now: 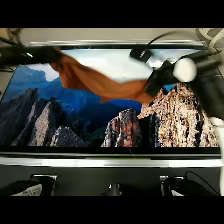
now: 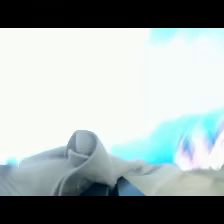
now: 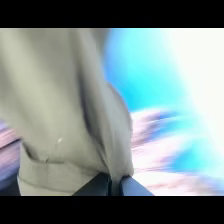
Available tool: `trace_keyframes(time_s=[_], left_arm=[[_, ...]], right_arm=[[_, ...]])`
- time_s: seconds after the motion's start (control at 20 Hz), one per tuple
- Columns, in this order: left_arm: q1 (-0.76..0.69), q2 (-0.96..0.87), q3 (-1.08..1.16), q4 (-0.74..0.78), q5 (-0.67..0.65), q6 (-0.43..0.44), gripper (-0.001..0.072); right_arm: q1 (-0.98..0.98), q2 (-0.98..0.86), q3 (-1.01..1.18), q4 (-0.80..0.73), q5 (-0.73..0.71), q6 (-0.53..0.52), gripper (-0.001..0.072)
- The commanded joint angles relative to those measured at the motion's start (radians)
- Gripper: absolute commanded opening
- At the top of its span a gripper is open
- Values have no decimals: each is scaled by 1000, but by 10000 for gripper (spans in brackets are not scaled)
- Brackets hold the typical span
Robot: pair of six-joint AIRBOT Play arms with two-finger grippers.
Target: Fold the shirts.
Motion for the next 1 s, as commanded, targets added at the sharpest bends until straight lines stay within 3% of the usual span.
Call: trace_keyframes(time_s=[0.0, 0.15, 0.25, 0.4, 0.5, 0.6, 0.7, 0.85, 0.95], left_arm=[[-2, 280, 104, -10, 97, 48, 23], [-18, 437, 104, -11, 105, -19, 23], [-18, 481, 104, 7, 19, -20, 23], [-18, 482, 70, 77, -178, -132, 23], [-30, 476, -59, 57, -212, -195, 23], [-70, 475, -254, 59, -211, -195, 23], [-106, 474, -492, 58, -204, -195, 23], [-127, 459, -829, 42, -105, -242, 23], [-108, 411, -904, 8, -34, -244, 24]], right_arm=[[0, 238, 182, -140, -172, 8, 21], [0, 380, 183, -116, -173, 89, 21], [0, 414, 183, -116, -51, 112, 21], [0, 390, 182, -93, 161, 111, 22], [0, 323, 171, -35, 337, 108, 22], [0, 227, 108, -31, 466, 59, 22], [0, 135, -22, -31, 430, 27, 23], [0, -12, -229, -16, 112, 19, 23], [0, -127, -242, -11, -6, 18, 23]])
